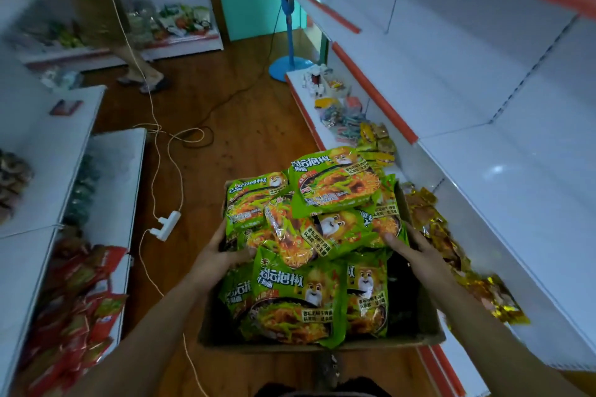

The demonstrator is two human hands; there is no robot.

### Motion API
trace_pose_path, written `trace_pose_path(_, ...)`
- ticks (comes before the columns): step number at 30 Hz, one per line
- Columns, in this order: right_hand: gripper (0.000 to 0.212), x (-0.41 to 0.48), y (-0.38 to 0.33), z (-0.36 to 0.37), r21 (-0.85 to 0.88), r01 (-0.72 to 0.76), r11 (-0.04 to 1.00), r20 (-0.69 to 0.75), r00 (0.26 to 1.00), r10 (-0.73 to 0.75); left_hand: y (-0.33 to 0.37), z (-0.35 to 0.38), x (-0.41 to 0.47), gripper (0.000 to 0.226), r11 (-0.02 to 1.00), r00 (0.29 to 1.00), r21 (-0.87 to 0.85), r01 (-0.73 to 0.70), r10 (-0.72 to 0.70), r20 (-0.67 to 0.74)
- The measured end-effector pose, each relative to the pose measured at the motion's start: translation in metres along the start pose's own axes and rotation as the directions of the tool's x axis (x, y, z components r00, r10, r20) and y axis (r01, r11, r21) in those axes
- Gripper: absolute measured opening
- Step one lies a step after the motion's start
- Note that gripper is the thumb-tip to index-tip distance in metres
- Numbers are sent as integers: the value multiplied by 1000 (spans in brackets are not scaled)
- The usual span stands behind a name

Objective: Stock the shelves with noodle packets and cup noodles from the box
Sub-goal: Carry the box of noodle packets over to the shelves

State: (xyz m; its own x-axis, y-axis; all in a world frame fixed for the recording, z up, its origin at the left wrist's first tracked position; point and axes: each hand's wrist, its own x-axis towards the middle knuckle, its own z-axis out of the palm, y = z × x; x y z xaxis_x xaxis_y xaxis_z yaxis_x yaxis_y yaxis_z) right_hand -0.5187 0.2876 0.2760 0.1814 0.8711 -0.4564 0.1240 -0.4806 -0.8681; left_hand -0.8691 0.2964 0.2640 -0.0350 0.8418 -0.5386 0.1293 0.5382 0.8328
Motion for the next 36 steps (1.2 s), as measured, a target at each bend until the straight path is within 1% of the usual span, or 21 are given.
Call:
trace_pose_path(3, 79, 43, -32, 16, -11, 1, 1000, 39, 999, 0, 25, -17, 35, 113, 1000, 1000, -6, 7, -8, -28)
trace_pose_path(5, 79, 70, -55, 31, -19, 7, 1000, 57, 998, -6, 39, -28, 55, 113, 999, 999, -46, 1, -2, -32)
trace_pose_path(7, 80, 99, -76, 49, -44, 17, 999, 68, 998, -14, 50, -43, 81, 102, 996, 999, -90, 7, -12, -48)
trace_pose_path(9, 82, 128, -96, 70, -60, 25, 998, 99, 995, -19, 59, -63, 113, 102, 989, 996, -141, 36, -46, -72)
trace_pose_path(12, 88, 171, -122, 106, -105, 9, 994, 116, 993, 3, 72, -97, 170, 105, 983, 998, -175, 46, -54, -43)
trace_pose_path(14, 87, 198, -139, 132, -93, 11, 996, 95, 995, -2, 84, -120, 208, 98, 978, 998, -201, 46, -54, -35)
trace_pose_path(17, 84, 233, -168, 169, -119, -11, 993, 37, 999, 16, 114, -153, 261, 93, 984, 999, -173, 47, -49, -6)
trace_pose_path(20, 86, 267, -194, 197, -77, -4, 997, 3, 1000, 4, 146, -184, 309, 89, 985, 998, -162, 53, -49, 29)
trace_pose_path(23, 83, 296, -221, 222, -35, -6, 999, -4, 1000, 6, 175, -209, 351, 97, 988, 998, -147, 51, -43, 55)
trace_pose_path(25, 83, 322, -236, 235, -39, -11, 999, -29, 1000, 10, 194, -222, 383, 101, 988, 997, -140, 60, -52, 60)
trace_pose_path(29, 93, 382, -258, 259, -29, -13, 1000, -20, 1000, 12, 226, -234, 448, 94, 991, 998, -127, 38, -32, 46)
trace_pose_path(31, 90, 414, -266, 268, -6, -15, 1000, -39, 999, 15, 241, -237, 483, 92, 993, 999, -111, 26, -22, 40)
trace_pose_path(33, 87, 451, -275, 274, 16, -26, 1000, -51, 998, 27, 258, -239, 523, 93, 995, 998, -91, 30, -25, 64)
trace_pose_path(36, 89, 511, -289, 278, 58, -80, 995, -73, 994, 85, 287, -238, 589, 95, 997, 994, -68, 48, -40, 105)
